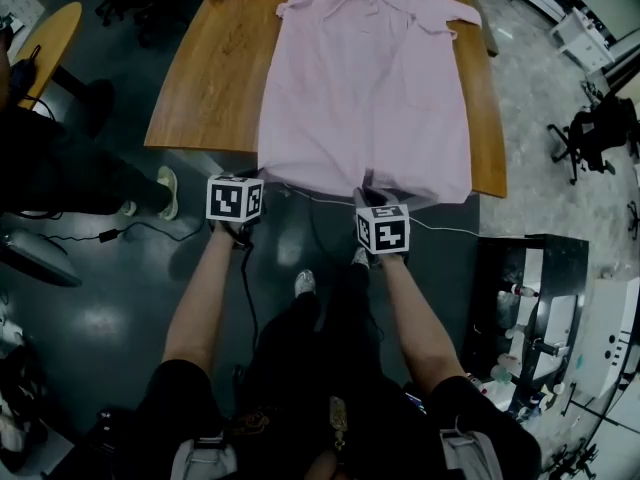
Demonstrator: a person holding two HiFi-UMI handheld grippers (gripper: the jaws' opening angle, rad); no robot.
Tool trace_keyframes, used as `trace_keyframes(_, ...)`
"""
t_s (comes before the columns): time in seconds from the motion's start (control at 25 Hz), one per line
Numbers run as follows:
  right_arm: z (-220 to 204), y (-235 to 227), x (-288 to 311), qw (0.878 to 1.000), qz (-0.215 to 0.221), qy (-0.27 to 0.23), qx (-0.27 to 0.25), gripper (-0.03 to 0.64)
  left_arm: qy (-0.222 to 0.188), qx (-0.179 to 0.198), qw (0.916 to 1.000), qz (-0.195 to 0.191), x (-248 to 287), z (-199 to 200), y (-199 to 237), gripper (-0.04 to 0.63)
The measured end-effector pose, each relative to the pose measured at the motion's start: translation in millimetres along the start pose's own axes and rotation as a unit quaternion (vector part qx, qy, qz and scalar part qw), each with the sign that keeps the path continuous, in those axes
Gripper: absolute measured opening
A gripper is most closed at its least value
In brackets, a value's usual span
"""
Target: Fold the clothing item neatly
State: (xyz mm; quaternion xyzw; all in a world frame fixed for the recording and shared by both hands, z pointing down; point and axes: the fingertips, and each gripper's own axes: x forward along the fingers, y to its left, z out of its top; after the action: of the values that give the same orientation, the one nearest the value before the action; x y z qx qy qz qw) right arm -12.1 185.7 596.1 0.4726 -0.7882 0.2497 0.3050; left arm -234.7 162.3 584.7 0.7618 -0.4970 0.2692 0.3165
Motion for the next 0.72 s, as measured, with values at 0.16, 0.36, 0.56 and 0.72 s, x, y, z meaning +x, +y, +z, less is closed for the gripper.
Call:
trace_keyframes(0.16,-8.0,29.9,8.3,1.0,0.02,0.009,-0.009,0.034,0.016,0.001,0.9996,0.024,-18.8,-12.6,21.7,0.014)
trace_keyframes(0.36,-21.6,41.7,23.6,0.999,0.032,0.03,-0.006,0.034,0.046,-0.002,0.9981,0.041,-10.5,-36.7,36.7,0.015)
trace_keyframes(0.56,-20.4,43.0,26.5,0.998,0.057,0.029,-0.02,0.085,0.069,0.0,0.9937,0.088,-1.3,-52.5,51.2,0.046)
trace_keyframes(0.72,-33.1,24.8,9.6,0.998,0.053,0.031,-0.017,0.097,0.037,-0.009,0.9891,0.142,-15.8,-46.6,49.3,0.074)
